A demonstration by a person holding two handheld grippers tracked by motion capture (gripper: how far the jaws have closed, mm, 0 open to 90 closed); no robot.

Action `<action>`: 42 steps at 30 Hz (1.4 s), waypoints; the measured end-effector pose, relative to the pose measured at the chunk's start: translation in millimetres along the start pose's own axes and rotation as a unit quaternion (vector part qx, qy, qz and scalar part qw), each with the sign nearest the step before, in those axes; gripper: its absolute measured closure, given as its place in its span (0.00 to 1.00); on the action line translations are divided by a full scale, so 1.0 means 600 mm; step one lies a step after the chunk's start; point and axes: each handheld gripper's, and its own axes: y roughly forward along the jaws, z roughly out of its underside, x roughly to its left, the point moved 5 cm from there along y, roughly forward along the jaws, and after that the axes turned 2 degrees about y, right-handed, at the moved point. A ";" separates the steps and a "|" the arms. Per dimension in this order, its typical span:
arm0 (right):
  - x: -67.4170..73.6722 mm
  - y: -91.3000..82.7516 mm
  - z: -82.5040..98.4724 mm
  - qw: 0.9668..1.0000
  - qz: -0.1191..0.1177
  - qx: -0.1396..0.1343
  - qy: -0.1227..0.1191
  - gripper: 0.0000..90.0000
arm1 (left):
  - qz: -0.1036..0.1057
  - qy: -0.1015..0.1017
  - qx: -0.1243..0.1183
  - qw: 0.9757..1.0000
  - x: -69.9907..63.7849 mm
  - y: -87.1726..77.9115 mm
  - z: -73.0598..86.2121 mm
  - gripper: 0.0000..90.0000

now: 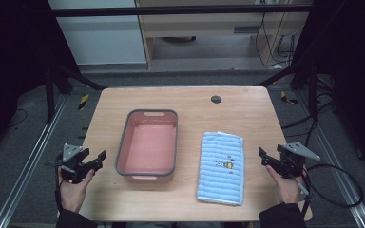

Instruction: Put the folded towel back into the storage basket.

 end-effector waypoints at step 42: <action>0.050 -0.013 -0.063 0.996 -0.076 -0.020 -0.040 0.28 | 0.052 0.021 -0.044 0.997 -0.073 -0.041 -0.061 0.32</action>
